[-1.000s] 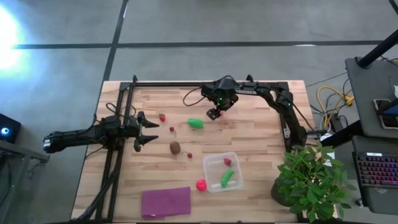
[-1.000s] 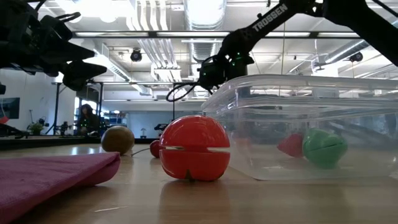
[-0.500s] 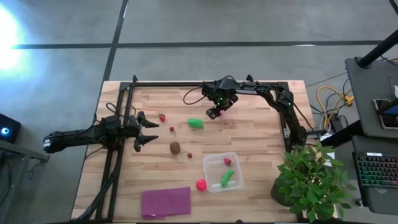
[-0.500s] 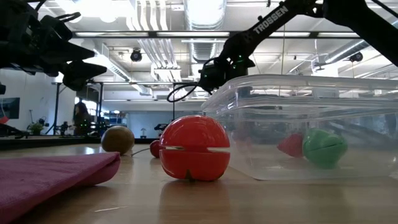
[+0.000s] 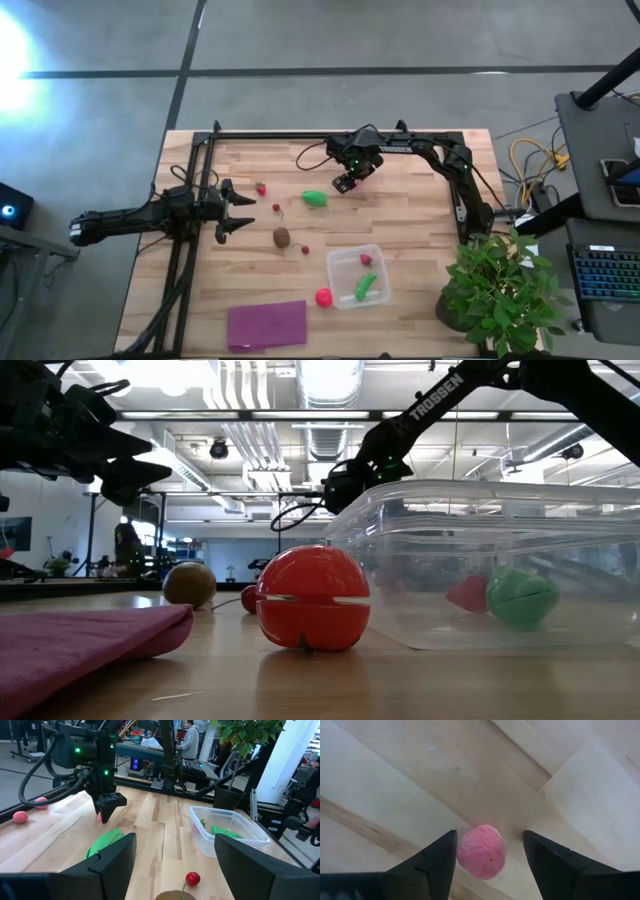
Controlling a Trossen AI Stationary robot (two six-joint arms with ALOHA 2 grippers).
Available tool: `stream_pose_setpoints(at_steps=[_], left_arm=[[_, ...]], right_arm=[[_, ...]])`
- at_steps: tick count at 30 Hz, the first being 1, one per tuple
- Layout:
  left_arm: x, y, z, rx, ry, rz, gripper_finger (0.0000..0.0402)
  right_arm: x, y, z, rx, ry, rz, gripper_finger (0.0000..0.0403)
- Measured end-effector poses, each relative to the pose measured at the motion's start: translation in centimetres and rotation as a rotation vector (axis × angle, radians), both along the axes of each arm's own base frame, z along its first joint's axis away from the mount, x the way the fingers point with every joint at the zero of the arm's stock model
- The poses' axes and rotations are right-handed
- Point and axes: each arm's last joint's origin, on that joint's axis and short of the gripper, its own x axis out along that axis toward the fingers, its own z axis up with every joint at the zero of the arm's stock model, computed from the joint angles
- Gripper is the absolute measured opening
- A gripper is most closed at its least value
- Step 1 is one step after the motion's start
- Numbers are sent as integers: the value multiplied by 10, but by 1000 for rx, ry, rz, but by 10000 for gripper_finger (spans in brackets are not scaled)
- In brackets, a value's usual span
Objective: Pick and placing Produce into tupperware
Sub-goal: Put the bottom pink peach into the transparent container
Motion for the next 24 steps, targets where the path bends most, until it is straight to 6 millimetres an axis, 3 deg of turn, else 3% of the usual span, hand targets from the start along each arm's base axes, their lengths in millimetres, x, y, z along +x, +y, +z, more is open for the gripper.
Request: stream_pose_setpoints(at_steps=[13, 24], left_arm=[[0, 0, 0, 0, 0, 0, 255], [0, 0, 0, 0, 0, 0, 255]], right_arm=[[1, 0, 0, 1, -9, 1, 121], [0, 1, 0, 26, -11, -5, 120]])
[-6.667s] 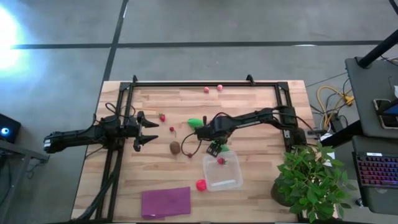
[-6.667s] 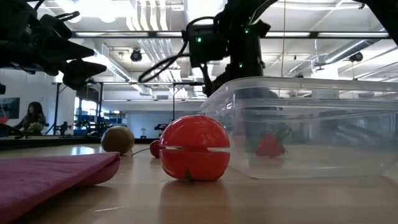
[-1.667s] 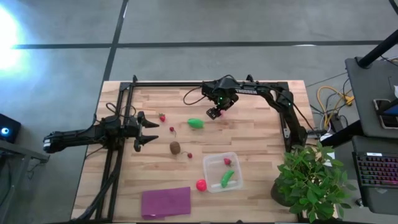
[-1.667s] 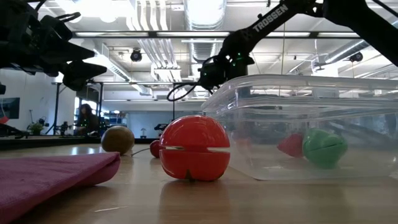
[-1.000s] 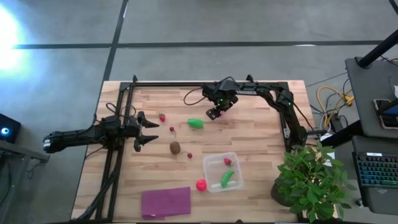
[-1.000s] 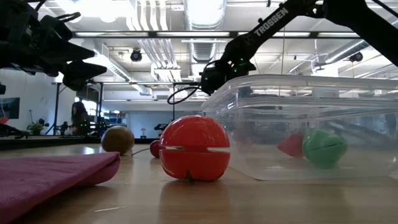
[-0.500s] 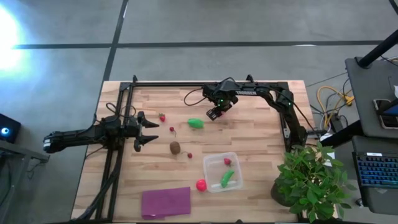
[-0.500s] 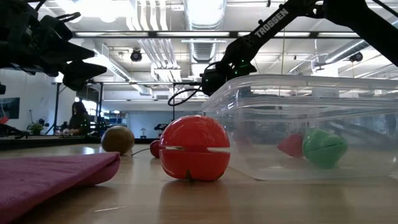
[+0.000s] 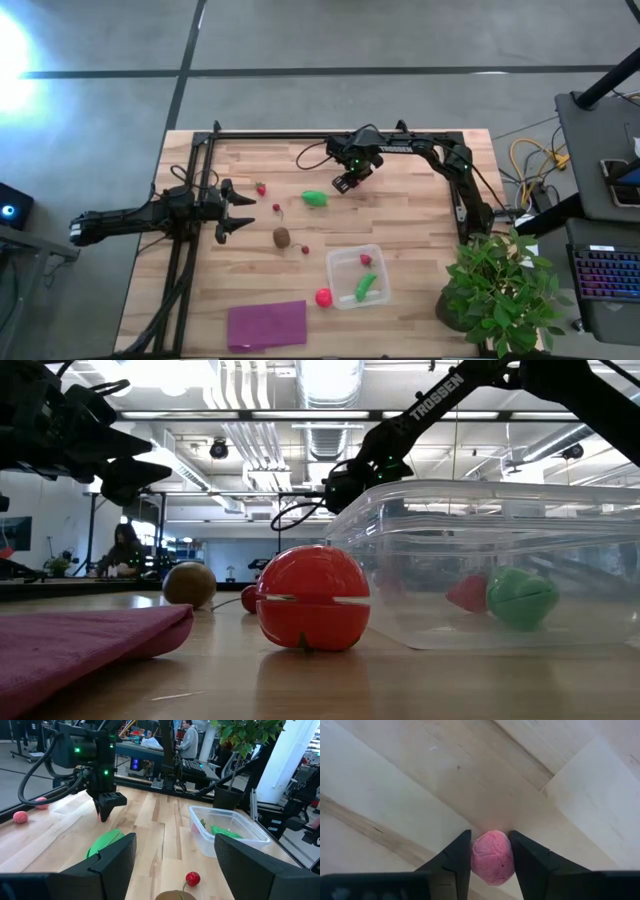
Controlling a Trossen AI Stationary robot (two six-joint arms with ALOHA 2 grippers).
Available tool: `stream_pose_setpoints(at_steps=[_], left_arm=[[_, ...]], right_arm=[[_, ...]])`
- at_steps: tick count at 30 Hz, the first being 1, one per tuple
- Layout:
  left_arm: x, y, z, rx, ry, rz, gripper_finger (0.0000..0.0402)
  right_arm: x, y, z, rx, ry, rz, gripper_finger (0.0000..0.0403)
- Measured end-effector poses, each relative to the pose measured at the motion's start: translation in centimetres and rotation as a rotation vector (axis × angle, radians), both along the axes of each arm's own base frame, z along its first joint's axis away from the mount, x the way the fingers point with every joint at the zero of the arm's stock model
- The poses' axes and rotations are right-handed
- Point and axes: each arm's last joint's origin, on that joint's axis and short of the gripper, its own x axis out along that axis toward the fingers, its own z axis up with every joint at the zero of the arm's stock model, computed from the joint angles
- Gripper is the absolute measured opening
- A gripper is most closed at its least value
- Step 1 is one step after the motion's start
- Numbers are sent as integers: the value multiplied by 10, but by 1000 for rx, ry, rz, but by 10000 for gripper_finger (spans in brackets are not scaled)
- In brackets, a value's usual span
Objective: Pick and placing Produce into tupperware
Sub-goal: Put the bottom pink peach into the transparent container
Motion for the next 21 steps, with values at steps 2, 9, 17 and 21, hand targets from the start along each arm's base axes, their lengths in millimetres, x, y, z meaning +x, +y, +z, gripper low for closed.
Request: stream_pose_setpoints(at_steps=[2, 9, 17, 21], left_arm=[[0, 0, 0, 0, 0, 0, 255], [0, 0, 0, 0, 0, 0, 255], [0, 0, 0, 0, 0, 0, 255], [0, 0, 0, 0, 0, 0, 255]], right_arm=[[0, 1, 1, 23, -10, 1, 120], [-3, 21, 41, 136, -118, 81, 120], [-12, 105, 126, 100, -317, 372, 119], [-15, 168, 146, 110, -368, 553, 122]])
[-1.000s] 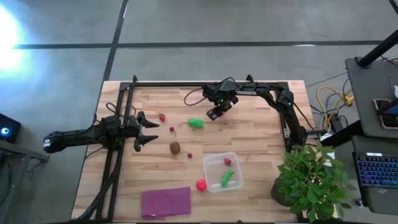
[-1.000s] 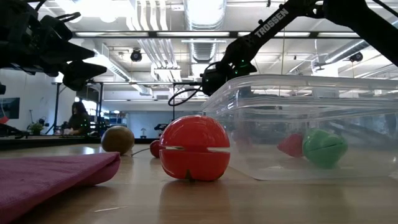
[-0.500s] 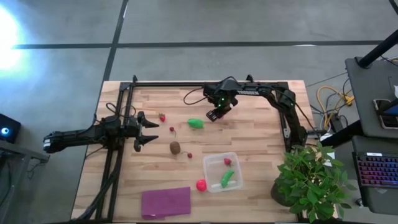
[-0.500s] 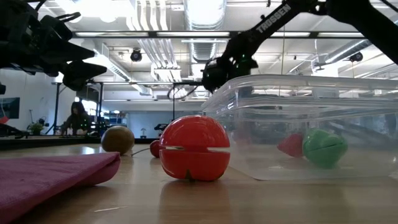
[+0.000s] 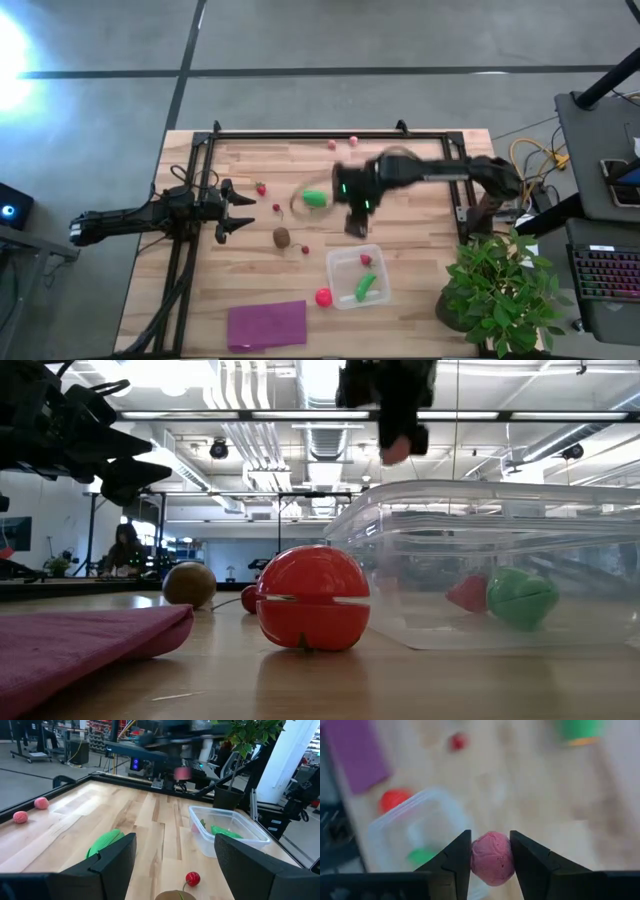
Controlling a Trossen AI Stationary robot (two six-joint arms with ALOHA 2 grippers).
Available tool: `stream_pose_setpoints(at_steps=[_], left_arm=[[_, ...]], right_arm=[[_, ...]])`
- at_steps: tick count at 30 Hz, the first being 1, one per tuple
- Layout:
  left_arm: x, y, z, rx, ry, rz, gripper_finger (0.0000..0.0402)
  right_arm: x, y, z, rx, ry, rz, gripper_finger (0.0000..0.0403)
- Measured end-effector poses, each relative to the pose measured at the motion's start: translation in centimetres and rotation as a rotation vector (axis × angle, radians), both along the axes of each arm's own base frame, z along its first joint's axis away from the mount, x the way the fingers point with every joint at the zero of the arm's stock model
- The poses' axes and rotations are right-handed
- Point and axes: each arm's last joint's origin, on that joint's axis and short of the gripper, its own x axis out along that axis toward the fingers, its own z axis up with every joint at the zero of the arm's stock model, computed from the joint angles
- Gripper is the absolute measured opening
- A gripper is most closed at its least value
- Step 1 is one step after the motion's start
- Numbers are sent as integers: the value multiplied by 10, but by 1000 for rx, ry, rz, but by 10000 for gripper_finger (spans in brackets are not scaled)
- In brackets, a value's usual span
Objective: Pick and placing Produce into tupperware
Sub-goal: Put the bottom pink peach into the transparent container
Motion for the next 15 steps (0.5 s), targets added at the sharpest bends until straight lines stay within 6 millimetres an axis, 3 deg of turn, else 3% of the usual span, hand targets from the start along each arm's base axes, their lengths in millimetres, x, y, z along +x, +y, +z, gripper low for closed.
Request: stream_pose_setpoints(at_steps=[3, 7, 11, 15], left_arm=[[0, 0, 0, 0, 0, 0, 255], [0, 0, 0, 0, 0, 0, 255], [0, 0, 0, 0, 0, 0, 255], [0, 0, 0, 0, 2, 0, 255]], right_arm=[[0, 42, -4, 11, 20, 83, 122], [12, 78, -33, 21, 72, 124, 123], [33, 94, -63, 40, 65, 91, 123], [42, 99, -92, 36, 146, 54, 124]])
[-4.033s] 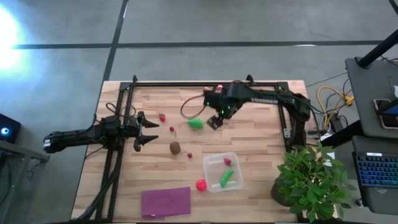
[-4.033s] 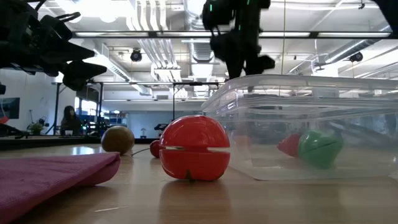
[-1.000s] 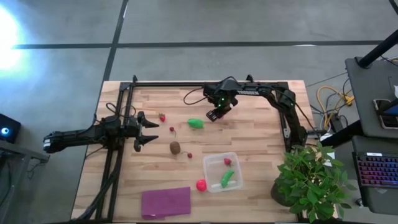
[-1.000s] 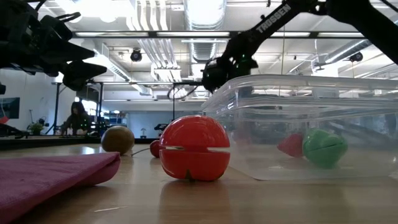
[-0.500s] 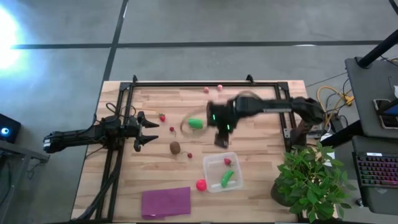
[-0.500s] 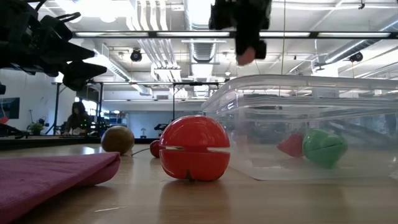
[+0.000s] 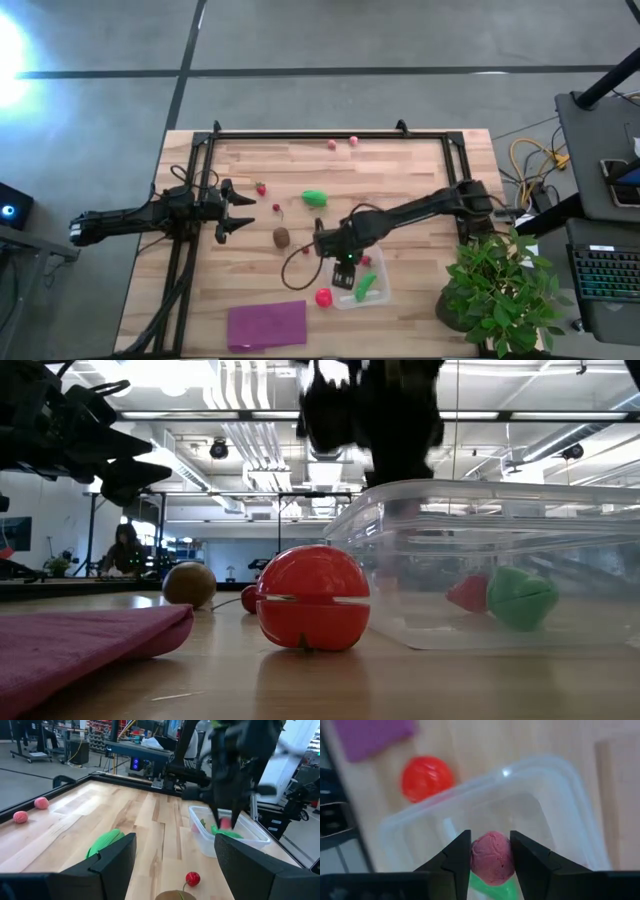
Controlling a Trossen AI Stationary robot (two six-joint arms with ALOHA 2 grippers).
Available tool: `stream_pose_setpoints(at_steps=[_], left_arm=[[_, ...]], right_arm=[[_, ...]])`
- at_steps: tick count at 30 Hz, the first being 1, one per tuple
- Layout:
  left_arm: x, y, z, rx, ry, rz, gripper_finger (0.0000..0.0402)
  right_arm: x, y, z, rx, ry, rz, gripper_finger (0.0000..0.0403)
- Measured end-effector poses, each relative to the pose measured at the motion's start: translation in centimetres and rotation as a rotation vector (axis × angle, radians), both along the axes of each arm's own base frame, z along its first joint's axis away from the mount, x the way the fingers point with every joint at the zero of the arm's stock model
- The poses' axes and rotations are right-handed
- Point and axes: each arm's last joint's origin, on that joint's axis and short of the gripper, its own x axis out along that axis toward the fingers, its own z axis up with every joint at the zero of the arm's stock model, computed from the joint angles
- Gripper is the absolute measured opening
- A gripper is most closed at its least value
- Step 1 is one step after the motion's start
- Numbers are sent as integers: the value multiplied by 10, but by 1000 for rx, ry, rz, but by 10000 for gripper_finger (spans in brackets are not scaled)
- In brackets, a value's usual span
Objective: Pick and placing Produce into tupperware
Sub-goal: Put the bottom pink peach into the transparent container, then put the right pink peach into the transparent container
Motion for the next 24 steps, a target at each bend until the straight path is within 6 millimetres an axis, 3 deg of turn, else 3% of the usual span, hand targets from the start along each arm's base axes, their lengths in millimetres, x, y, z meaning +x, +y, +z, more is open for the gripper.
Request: stream_pose_setpoints(at_steps=[5, 10, 14, 18, 21, 24], left_arm=[[0, 0, 0, 0, 0, 0, 255], [0, 0, 0, 0, 0, 0, 255], [0, 0, 0, 0, 0, 0, 255], [0, 0, 0, 0, 1, 0, 255], [0, 0, 0, 0, 2, 0, 255], [0, 0, 0, 0, 2, 0, 255]], right_arm=[[-4, 0, -28, -28, 164, -1, 149], [-5, 0, -22, -19, 170, -27, 206], [-7, -3, 10, -12, 81, -30, 250], [-21, -20, 66, -165, -75, -100, 269], [-35, -55, 100, -261, -163, -270, 270], [-45, -106, 113, -293, -149, -424, 265]])
